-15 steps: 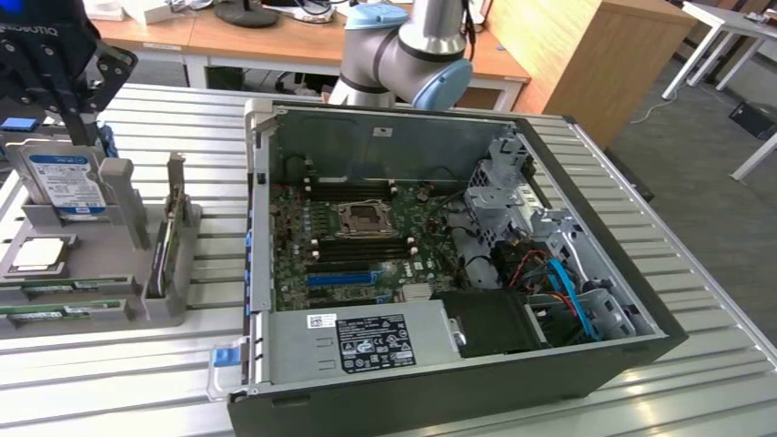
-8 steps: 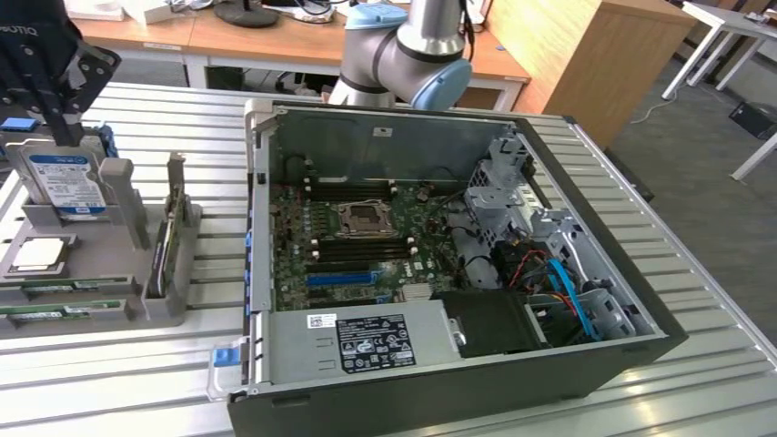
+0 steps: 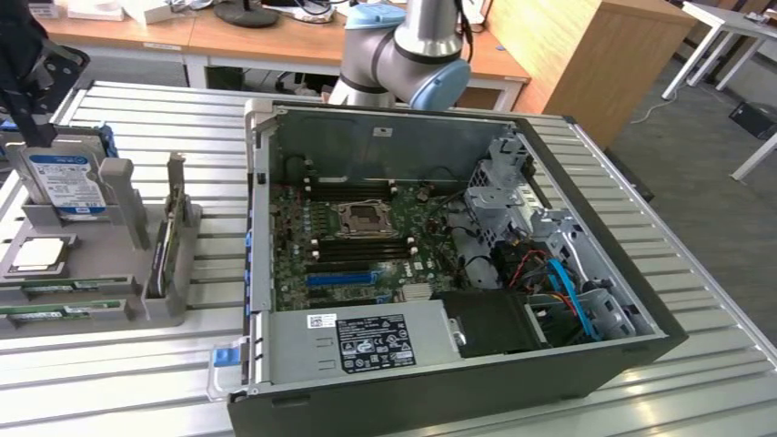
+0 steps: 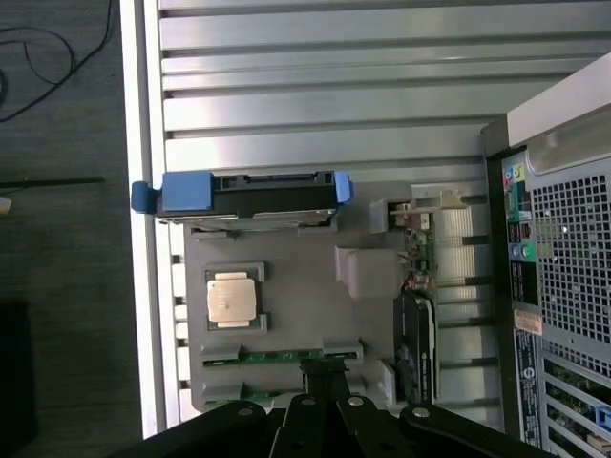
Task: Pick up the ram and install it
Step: 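Reach for the ram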
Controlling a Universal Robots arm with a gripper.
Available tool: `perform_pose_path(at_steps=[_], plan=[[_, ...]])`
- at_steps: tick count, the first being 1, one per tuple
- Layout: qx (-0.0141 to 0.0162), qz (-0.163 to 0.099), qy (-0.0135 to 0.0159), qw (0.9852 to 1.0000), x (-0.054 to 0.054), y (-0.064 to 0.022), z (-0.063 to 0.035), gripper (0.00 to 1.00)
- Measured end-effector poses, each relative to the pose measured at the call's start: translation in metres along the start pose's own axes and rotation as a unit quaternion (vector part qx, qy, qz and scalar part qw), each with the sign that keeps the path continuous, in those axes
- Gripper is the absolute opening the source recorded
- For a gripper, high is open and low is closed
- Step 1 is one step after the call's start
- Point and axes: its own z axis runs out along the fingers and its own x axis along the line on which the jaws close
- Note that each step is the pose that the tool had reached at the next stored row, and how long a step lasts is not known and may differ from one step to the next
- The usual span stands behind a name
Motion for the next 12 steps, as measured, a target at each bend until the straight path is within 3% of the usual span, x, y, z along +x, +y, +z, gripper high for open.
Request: perform_pose_path(at_steps=[4, 12], plan=[[-0.0001, 0.0, 0.0, 1.0, 0.0098, -0.0008, 0.0005, 0.11], [-0.0001, 0.0, 0.0, 1.0, 0.0103, -0.0024, 0.0004, 0.11]])
